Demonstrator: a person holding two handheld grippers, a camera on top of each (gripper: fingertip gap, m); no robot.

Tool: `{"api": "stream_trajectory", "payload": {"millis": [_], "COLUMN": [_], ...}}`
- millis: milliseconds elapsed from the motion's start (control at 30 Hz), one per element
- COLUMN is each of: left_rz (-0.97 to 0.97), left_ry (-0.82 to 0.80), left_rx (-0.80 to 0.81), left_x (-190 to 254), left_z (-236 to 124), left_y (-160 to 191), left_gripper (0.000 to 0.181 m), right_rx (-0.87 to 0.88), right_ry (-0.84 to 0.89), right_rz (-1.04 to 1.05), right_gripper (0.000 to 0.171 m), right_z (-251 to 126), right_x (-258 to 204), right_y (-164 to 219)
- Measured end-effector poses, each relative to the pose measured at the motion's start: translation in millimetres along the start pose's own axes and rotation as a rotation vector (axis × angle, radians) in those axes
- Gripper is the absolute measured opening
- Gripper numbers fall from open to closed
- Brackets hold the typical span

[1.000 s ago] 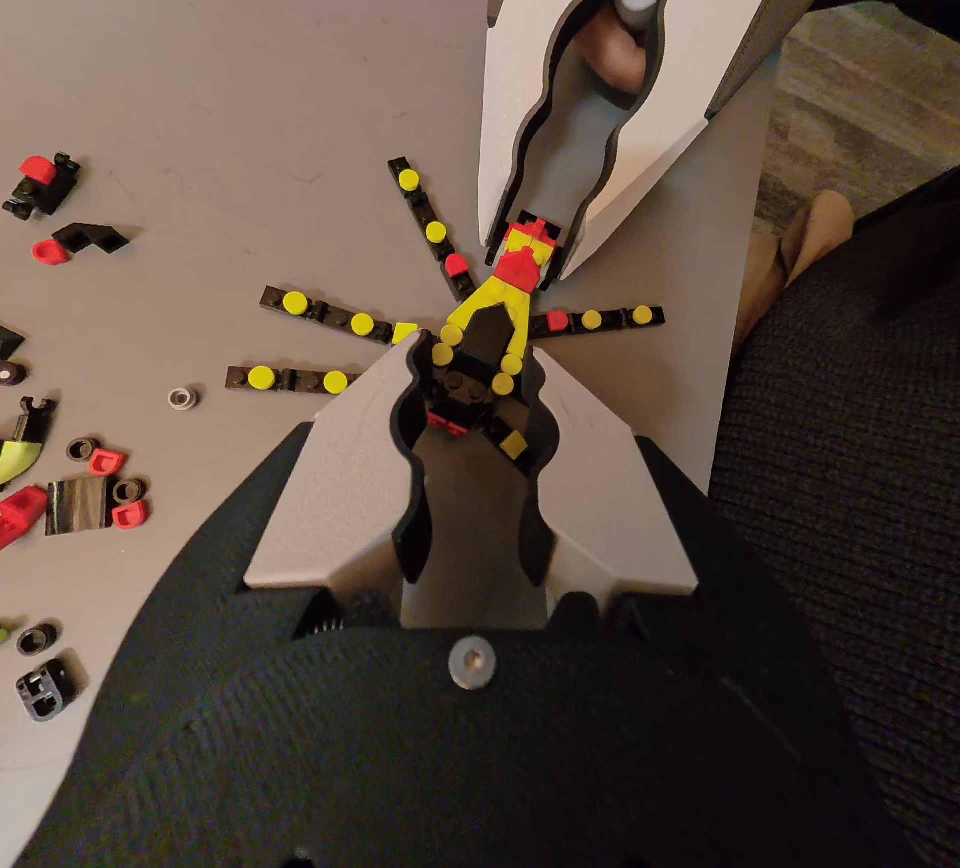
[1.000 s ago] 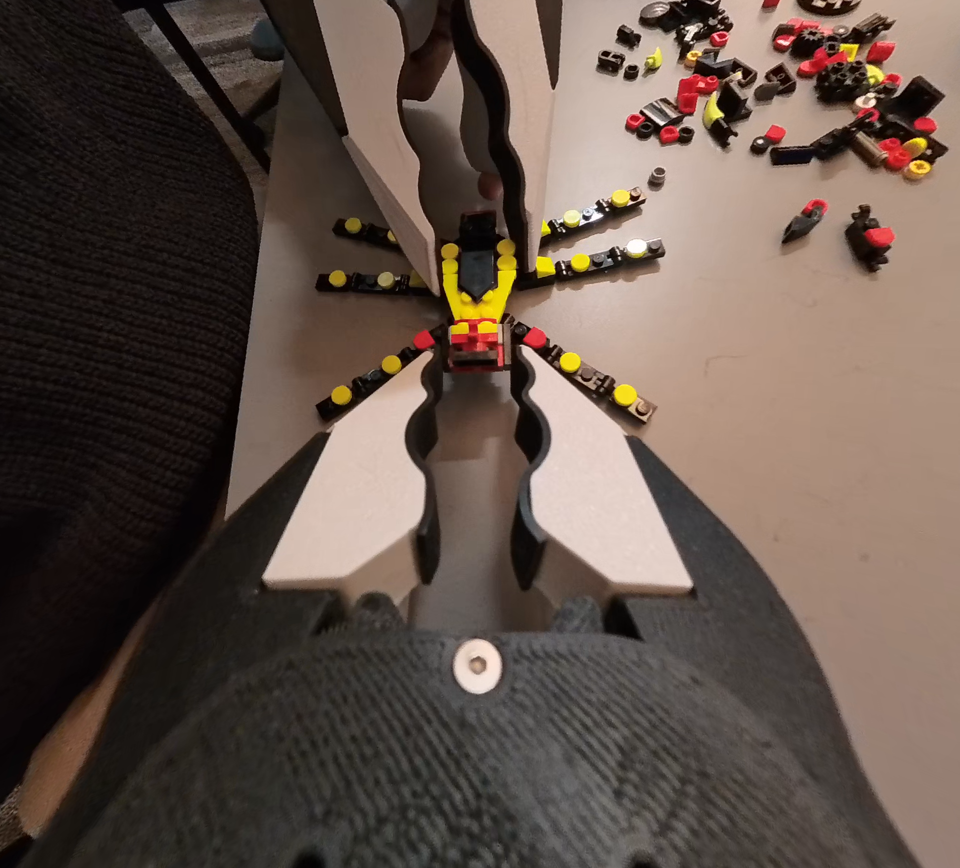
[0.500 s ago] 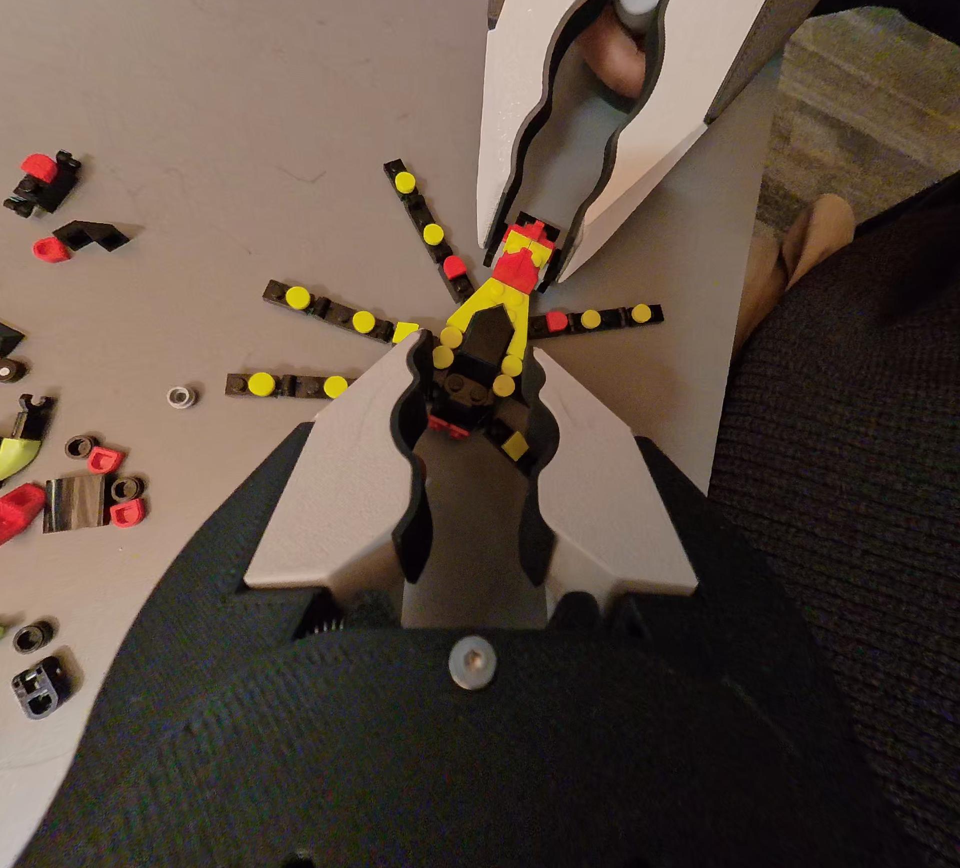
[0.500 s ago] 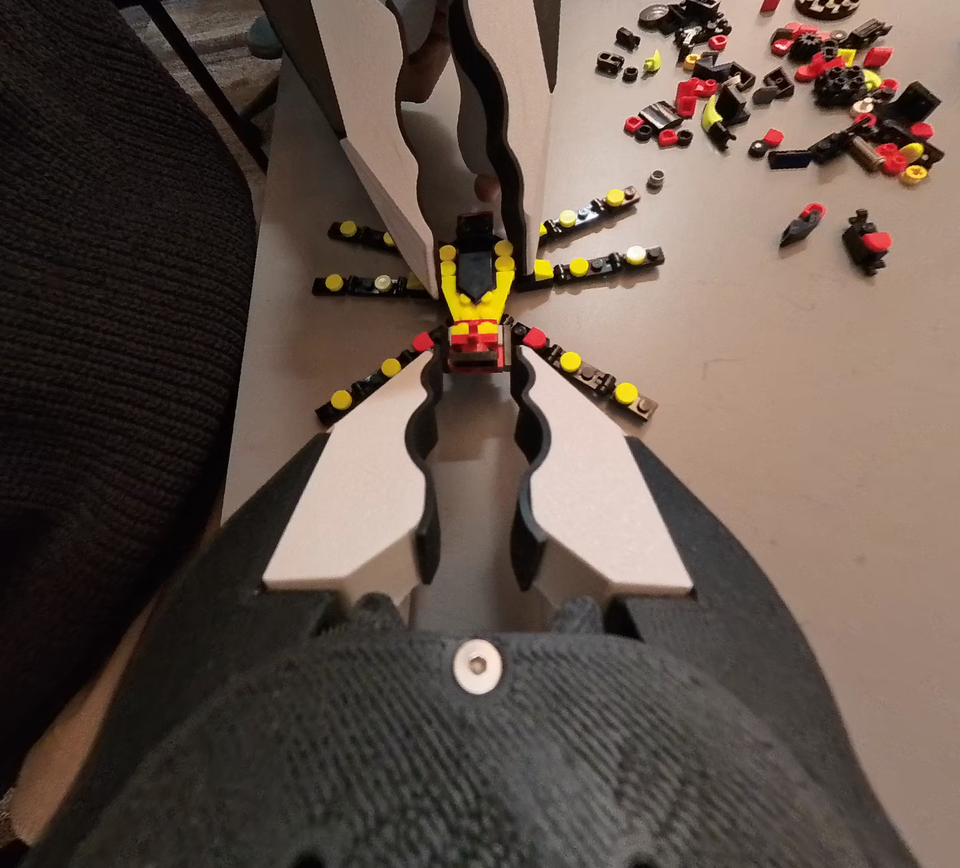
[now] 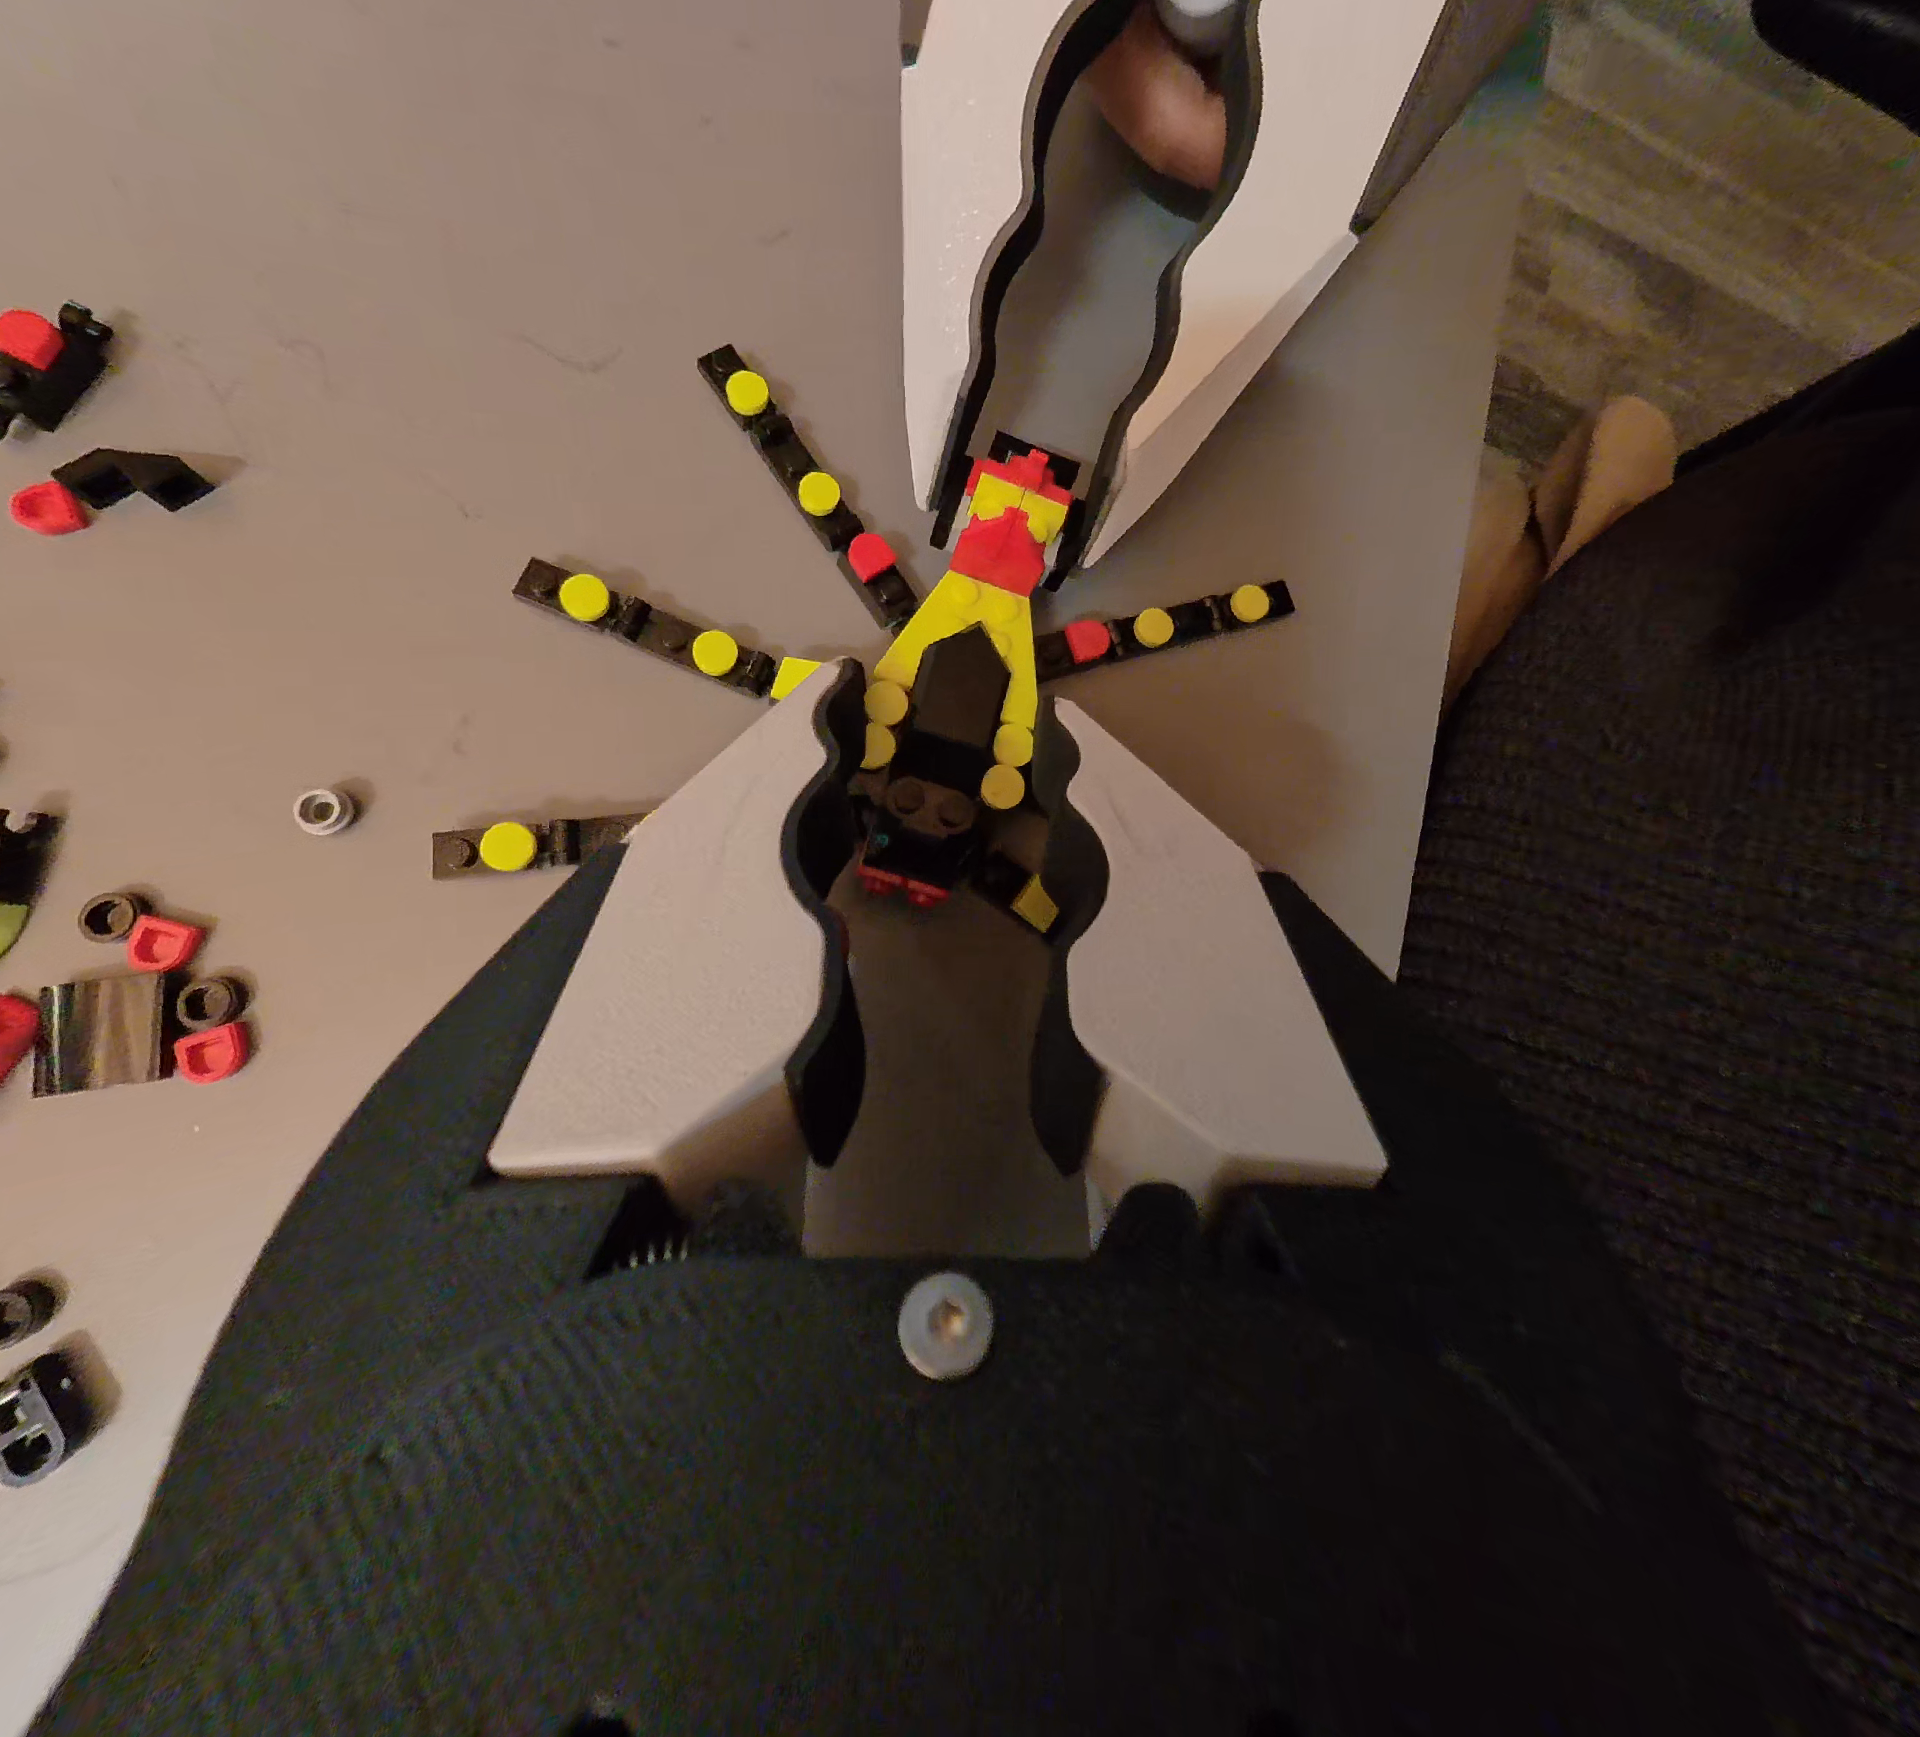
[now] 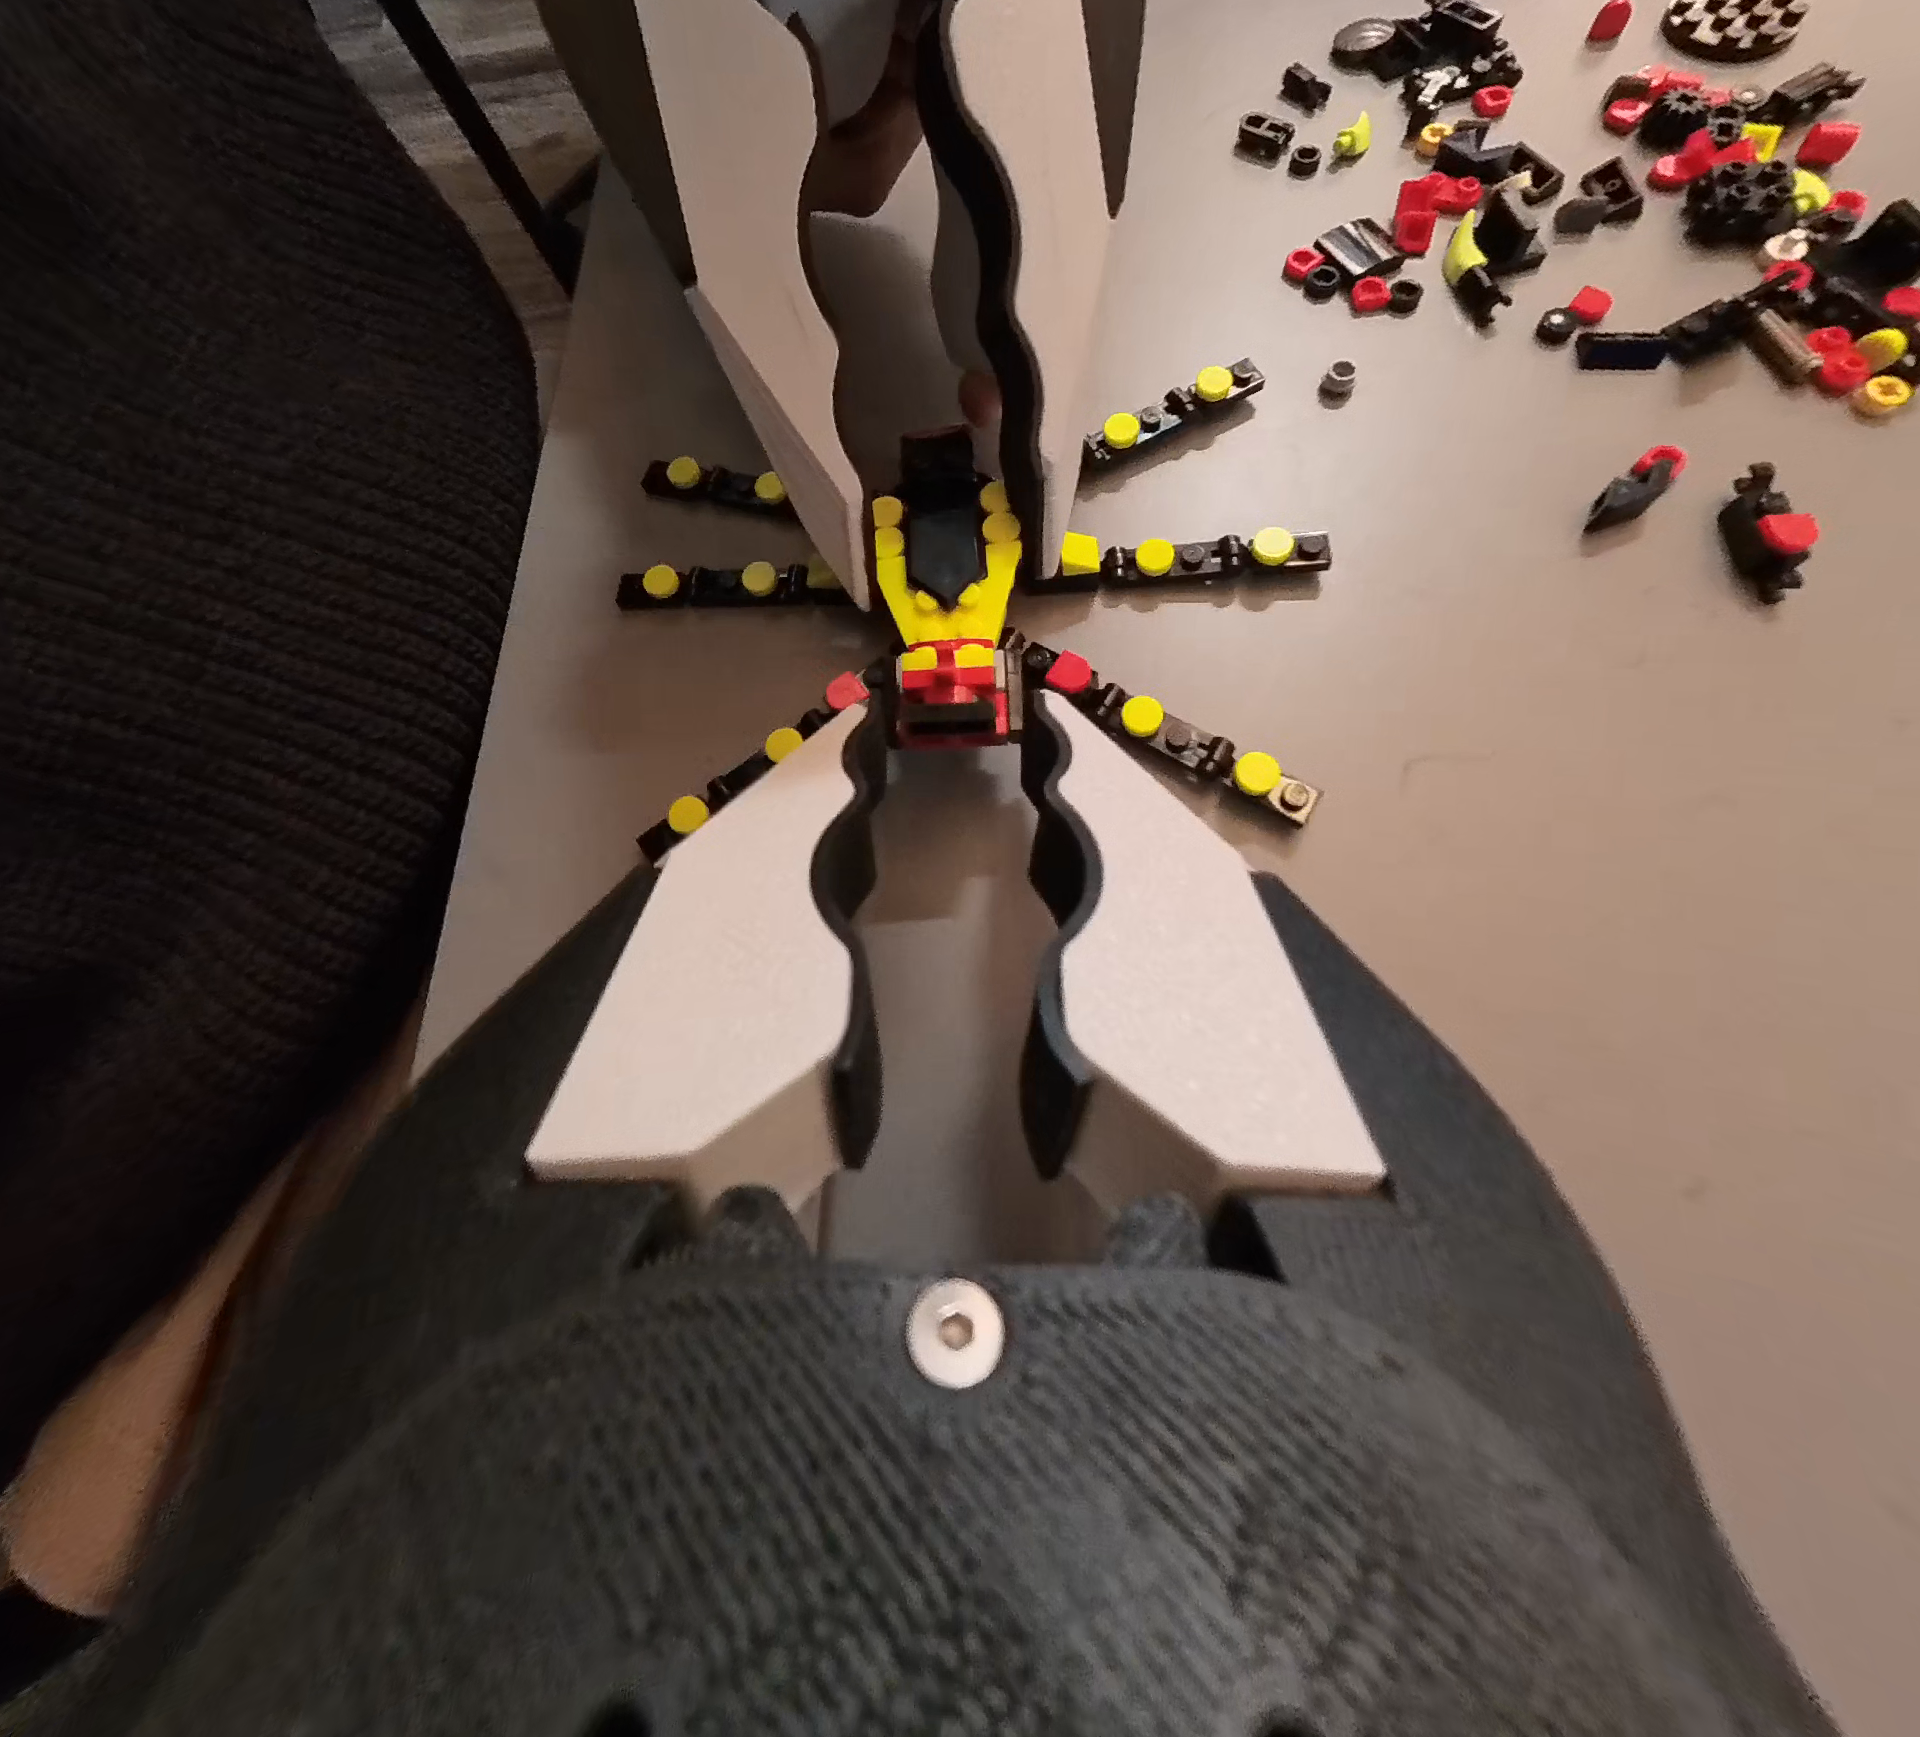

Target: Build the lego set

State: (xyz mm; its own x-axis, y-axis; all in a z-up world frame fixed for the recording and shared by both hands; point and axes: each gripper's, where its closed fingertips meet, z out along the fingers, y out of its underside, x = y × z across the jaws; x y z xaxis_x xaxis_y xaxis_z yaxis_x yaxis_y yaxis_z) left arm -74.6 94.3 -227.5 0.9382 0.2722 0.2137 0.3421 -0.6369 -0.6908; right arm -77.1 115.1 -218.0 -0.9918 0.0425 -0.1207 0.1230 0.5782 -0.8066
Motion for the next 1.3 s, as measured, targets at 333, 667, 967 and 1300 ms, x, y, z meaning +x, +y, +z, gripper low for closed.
{"api": "stream_trajectory", "payload": {"millis": [333, 667, 967, 1300], "left_rz": [-0.023, -0.036, -0.016, 0.006], "left_ry": [0.018, 0.018, 0.004, -0.006], "left_rx": [0.009, 0.011, -0.006, -0.018], "left_x": [0.1, -0.5, -0.7, -1.2], "left_z": [0.8, 1.0, 0.4, 0.2], "left_y": [-0.3, 0.0, 0.5, 0.9], "left_gripper": [0.032, 0.032, 0.032, 0.035], "right_rx": [-0.038, -0.010, -0.006, -0.015], "right_ry": [-0.088, -0.106, -0.085, -0.001], "right_rz": [-0.086, -0.070, -0.071, -0.016], "right_gripper": [0.025, 0.025, 0.026, 0.025], "right_z": [0.2, 1.2, 0.8, -10.3], "right_x": [0.0, 0.9, 0.9, -1.5], "right_y": [-0.2, -2.5, -1.9, 10.3]}}
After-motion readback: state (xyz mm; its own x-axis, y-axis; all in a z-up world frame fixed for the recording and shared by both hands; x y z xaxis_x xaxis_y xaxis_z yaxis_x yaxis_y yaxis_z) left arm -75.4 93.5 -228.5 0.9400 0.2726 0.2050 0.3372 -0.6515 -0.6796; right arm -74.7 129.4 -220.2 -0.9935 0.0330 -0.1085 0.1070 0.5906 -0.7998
